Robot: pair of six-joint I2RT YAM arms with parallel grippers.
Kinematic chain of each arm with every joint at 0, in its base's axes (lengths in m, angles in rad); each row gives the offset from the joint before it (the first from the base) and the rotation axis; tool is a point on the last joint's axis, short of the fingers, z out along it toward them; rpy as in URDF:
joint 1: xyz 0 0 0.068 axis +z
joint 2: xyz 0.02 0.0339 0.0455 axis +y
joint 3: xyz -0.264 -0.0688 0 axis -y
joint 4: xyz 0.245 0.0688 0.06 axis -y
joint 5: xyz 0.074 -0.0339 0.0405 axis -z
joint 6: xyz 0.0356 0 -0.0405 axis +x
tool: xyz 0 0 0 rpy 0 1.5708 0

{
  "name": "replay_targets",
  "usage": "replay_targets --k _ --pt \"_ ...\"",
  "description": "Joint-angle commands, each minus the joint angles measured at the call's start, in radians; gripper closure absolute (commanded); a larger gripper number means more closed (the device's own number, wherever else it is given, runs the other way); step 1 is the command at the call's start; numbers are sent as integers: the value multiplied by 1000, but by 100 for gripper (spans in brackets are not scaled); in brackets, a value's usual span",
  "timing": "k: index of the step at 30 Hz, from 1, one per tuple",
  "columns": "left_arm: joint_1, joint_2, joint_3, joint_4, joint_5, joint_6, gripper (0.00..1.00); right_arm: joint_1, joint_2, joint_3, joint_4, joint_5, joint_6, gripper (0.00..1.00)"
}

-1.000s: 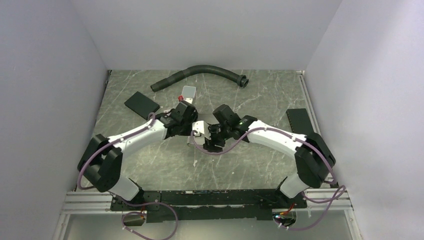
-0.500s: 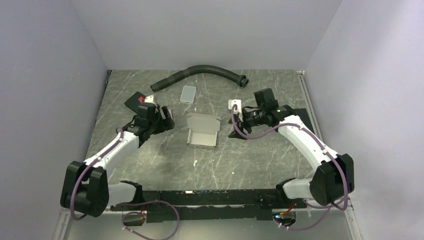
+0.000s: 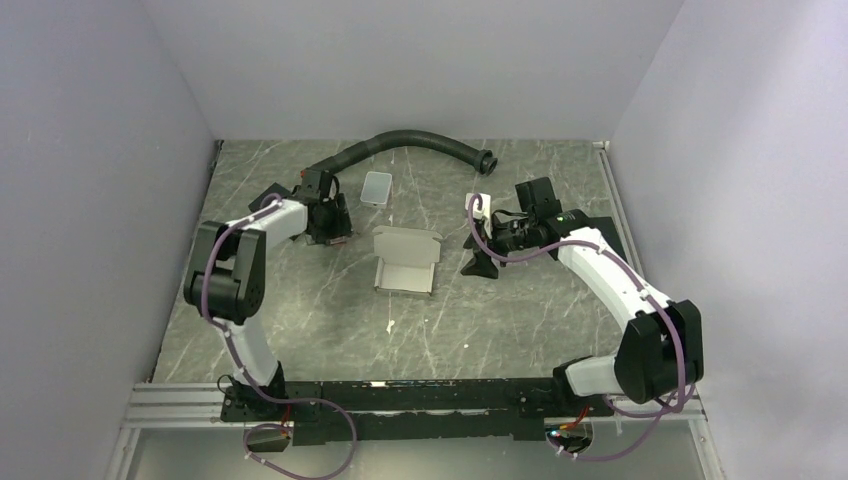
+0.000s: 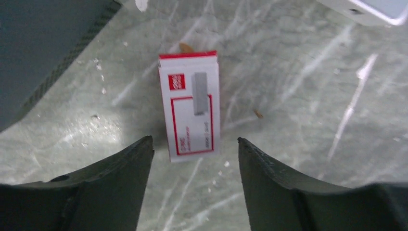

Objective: Fold the paper box
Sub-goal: Pick up the product from the center of the board, then place the product in the paper box.

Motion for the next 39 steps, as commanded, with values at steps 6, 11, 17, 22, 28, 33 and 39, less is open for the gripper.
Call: replay_targets --k 6,11,17,22,28,33,39 --pt "2 155 176 -147 -66 71 40 -2 6 18 12 -48 5 32" --pt "-2 198 216 -173 -85 91 51 -2 12 19 6 -51 5 33" --pt "-36 139 167 -168 -147 107 76 -3 11 24 -4 -48 -4 33" --pt "-97 -70 -22 -114 -121 71 81 -2 11 29 -16 -48 -11 33" --pt "-197 -378 -232 -71 -7 10 83 -3 21 31 -20 -39 -15 33" --pt "-273 -572 -319 -31 83 3 85 -10 25 31 -15 -28 -10 33" --pt "-398 -587 -362 128 129 52 86 -23 36 29 -15 -24 -13 33"
